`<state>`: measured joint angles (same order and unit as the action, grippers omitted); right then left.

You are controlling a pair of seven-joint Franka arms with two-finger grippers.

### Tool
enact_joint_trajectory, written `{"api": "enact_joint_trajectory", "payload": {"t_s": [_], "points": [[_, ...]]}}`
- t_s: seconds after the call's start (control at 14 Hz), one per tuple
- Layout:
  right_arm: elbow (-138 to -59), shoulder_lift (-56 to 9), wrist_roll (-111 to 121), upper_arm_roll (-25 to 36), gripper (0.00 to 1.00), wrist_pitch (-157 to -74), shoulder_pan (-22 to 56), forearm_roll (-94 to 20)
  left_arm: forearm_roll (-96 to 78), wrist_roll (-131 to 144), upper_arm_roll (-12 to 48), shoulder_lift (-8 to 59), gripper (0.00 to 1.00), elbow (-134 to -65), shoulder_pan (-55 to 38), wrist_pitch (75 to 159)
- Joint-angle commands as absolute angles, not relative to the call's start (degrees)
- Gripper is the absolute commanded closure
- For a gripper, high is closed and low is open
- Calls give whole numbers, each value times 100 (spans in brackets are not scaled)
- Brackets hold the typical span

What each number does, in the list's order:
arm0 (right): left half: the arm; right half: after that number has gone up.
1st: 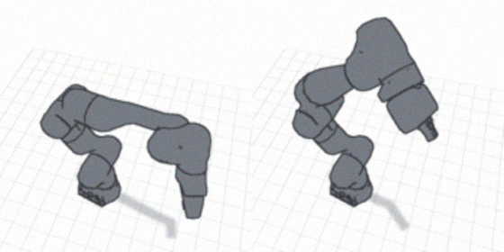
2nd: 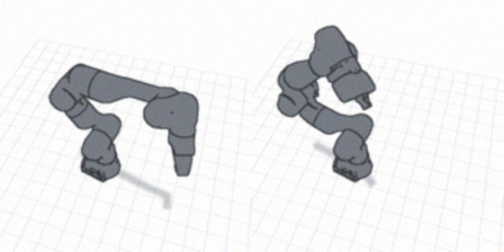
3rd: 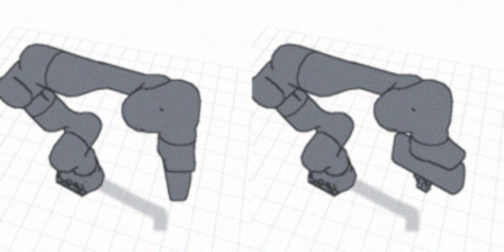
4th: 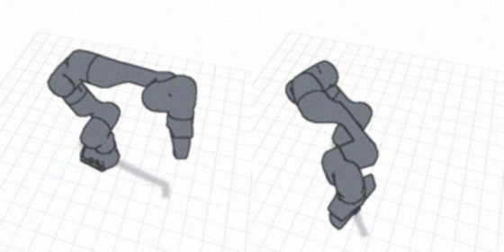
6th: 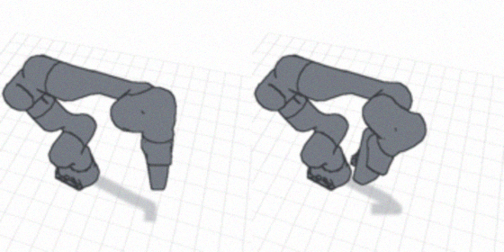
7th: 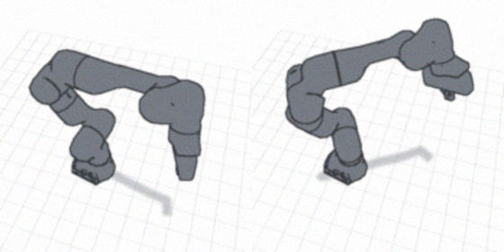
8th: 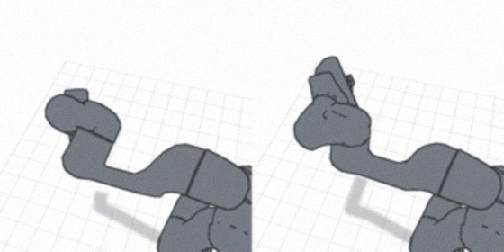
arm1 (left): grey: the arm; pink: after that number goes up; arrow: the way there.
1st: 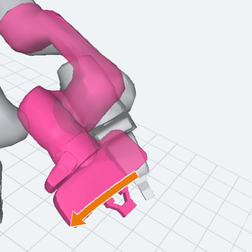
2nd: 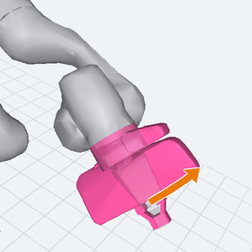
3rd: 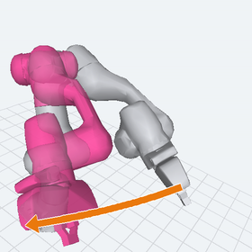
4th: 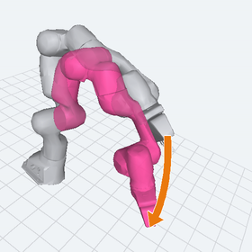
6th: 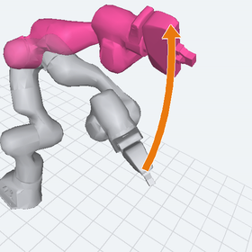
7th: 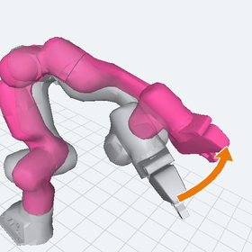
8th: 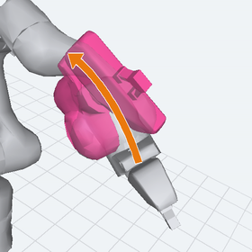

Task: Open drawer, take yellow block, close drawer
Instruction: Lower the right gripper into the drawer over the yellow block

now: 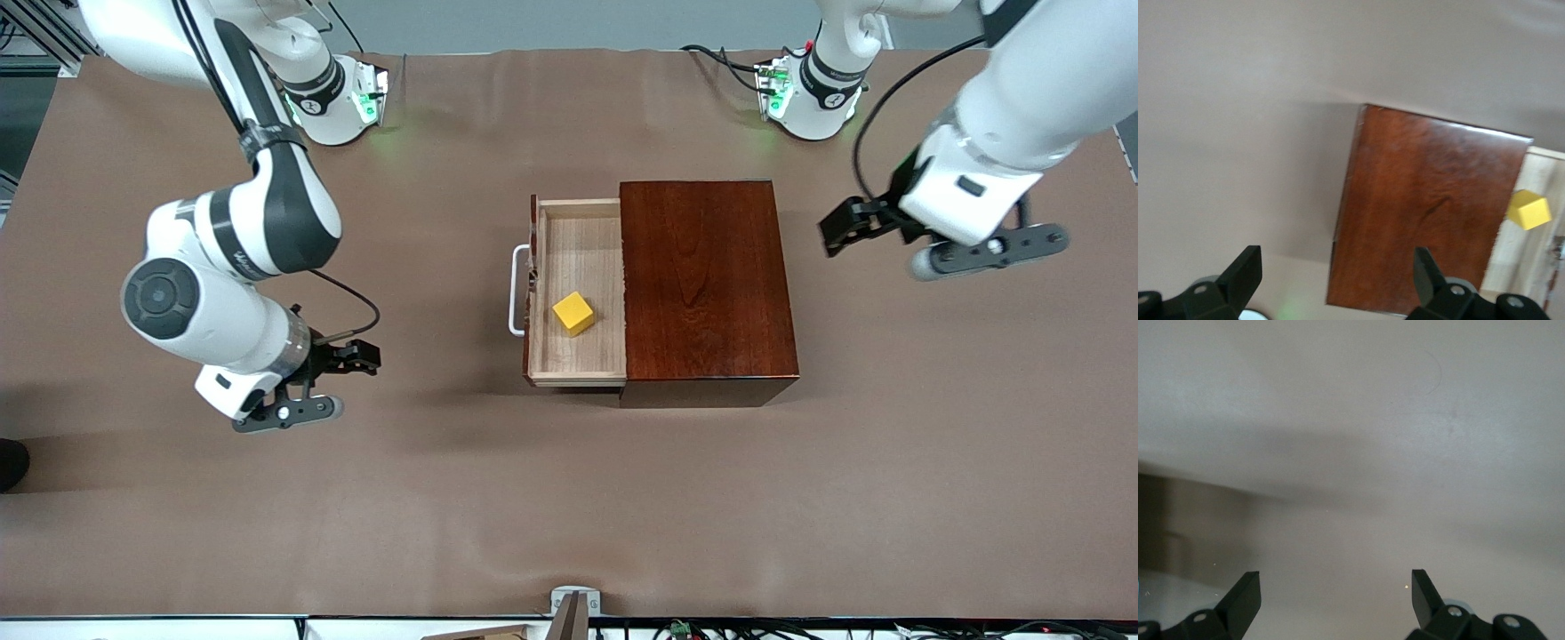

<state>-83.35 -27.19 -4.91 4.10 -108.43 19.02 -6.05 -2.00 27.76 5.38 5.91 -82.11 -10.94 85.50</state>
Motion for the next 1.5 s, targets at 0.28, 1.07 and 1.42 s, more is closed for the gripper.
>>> {"api": "enact_joint_trajectory", "payload": {"t_s": [0.28, 1.07, 1.42], "points": [[-8183, -2751, -2967, 439, 0, -10784, 2337, -694, -272, 1364, 580, 114, 0, -8947, -221, 8956], [-8200, -2777, -7292, 439, 0, -10784, 3532, -694, -264, 193, 492, 123, 0, -8965, 61, 9290], [-8183, -2953, -9085, 439, 0, -10828, 4200, -765, -264, 220, 518, 167, 0, -8965, 44, 9308]]}}
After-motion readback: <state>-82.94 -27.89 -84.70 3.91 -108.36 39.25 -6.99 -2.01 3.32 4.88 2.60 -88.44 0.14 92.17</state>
